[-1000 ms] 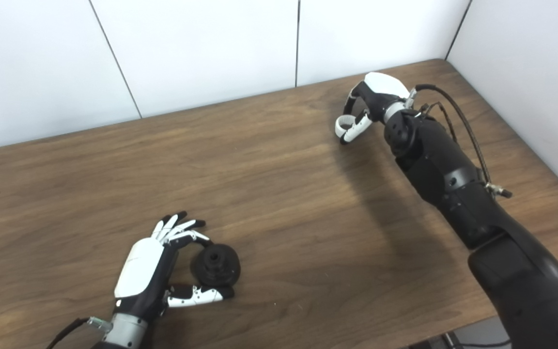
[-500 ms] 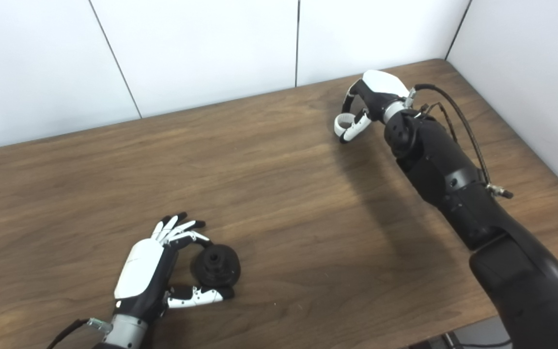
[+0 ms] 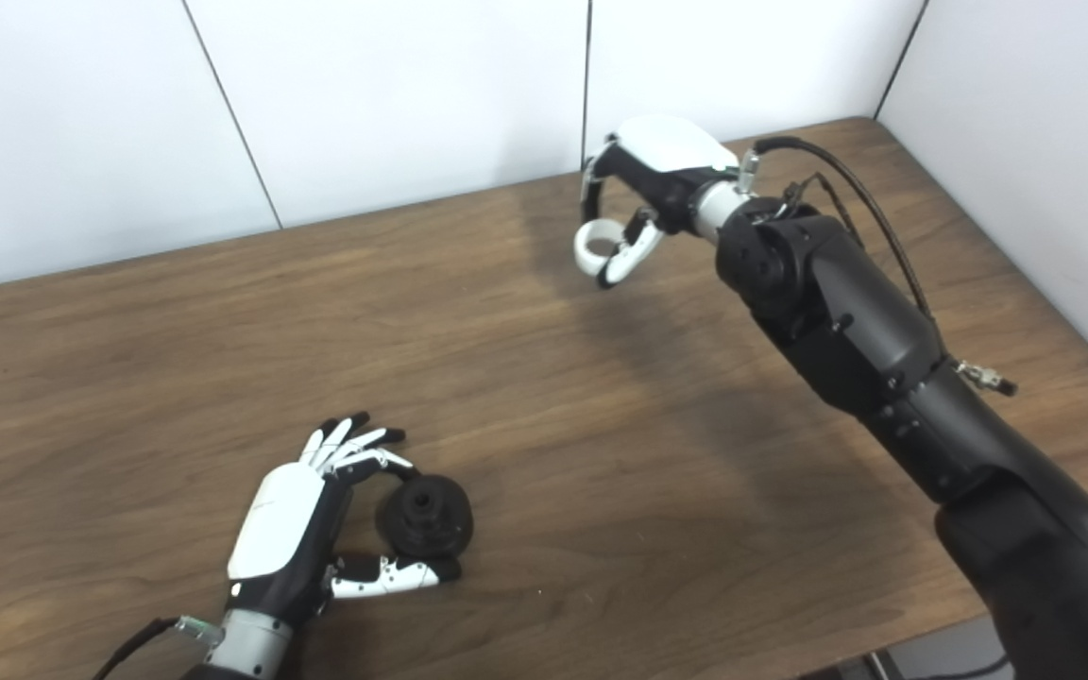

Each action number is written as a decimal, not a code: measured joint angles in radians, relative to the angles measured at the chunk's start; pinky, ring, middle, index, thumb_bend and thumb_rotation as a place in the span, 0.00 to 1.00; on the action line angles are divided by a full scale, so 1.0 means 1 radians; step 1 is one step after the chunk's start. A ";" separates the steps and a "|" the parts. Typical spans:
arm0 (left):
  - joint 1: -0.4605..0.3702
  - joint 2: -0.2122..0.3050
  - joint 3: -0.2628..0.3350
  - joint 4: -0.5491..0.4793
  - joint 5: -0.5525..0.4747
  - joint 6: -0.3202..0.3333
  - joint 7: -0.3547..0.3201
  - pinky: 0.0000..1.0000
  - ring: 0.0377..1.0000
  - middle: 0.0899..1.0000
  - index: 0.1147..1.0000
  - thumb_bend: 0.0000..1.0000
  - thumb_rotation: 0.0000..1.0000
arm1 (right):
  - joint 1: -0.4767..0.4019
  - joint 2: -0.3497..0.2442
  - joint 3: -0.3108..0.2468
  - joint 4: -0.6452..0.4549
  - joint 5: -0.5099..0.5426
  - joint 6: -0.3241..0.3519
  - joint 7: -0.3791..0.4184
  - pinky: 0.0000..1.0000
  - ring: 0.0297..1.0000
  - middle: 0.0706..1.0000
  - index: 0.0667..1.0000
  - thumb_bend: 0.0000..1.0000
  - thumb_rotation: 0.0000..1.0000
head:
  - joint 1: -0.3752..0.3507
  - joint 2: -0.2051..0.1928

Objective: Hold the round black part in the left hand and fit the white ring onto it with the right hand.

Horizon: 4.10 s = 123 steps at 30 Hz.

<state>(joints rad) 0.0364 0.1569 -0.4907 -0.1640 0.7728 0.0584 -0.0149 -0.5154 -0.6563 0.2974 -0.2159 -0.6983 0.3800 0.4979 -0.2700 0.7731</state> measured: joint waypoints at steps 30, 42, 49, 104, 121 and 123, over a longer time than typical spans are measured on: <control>-0.014 -0.034 -0.035 -0.015 0.041 0.080 -0.006 1.00 0.95 0.81 0.42 0.52 0.06 | 0.077 0.142 0.079 -0.446 -0.034 -0.017 0.353 1.00 0.97 0.86 0.45 0.53 0.14 | 0.155 0.120; -0.014 -0.033 -0.038 -0.019 0.043 0.084 -0.009 1.00 0.95 0.80 0.42 0.52 0.06 | 0.123 0.198 0.092 -0.469 -0.055 -0.035 0.395 1.00 0.98 0.87 0.45 0.53 0.14 | 0.152 0.140; -0.015 -0.033 -0.037 -0.022 0.044 0.085 -0.019 1.00 0.95 0.80 0.42 0.52 0.06 | 0.142 0.218 0.102 -0.460 -0.059 -0.043 0.395 1.00 1.00 0.87 0.45 0.52 0.14 | 0.155 0.143; -0.011 -0.048 -0.039 -0.038 0.053 0.101 -0.036 1.00 0.95 0.80 0.42 0.52 0.06 | 0.178 0.279 0.077 -0.354 -0.108 -0.159 0.373 1.00 1.00 0.87 0.45 0.52 0.14 | 0.152 0.147; -0.012 -0.050 -0.039 -0.038 0.053 0.104 -0.038 1.00 0.95 0.81 0.42 0.53 0.06 | 0.183 0.281 0.087 -0.346 -0.108 -0.161 0.370 1.00 1.00 0.86 0.45 0.52 0.14 | 0.149 0.147; -0.012 -0.051 -0.039 -0.038 0.053 0.104 -0.038 1.00 0.95 0.81 0.42 0.52 0.06 | 0.184 0.281 0.087 -0.346 -0.108 -0.161 0.370 1.00 1.00 0.87 0.45 0.52 0.14 | 0.144 0.149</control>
<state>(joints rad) 0.0241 0.1061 -0.5301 -0.2019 0.8261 0.1622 -0.0525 -0.3315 -0.3752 0.3840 -0.5621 -0.8064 0.2193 0.8684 -0.1257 0.9219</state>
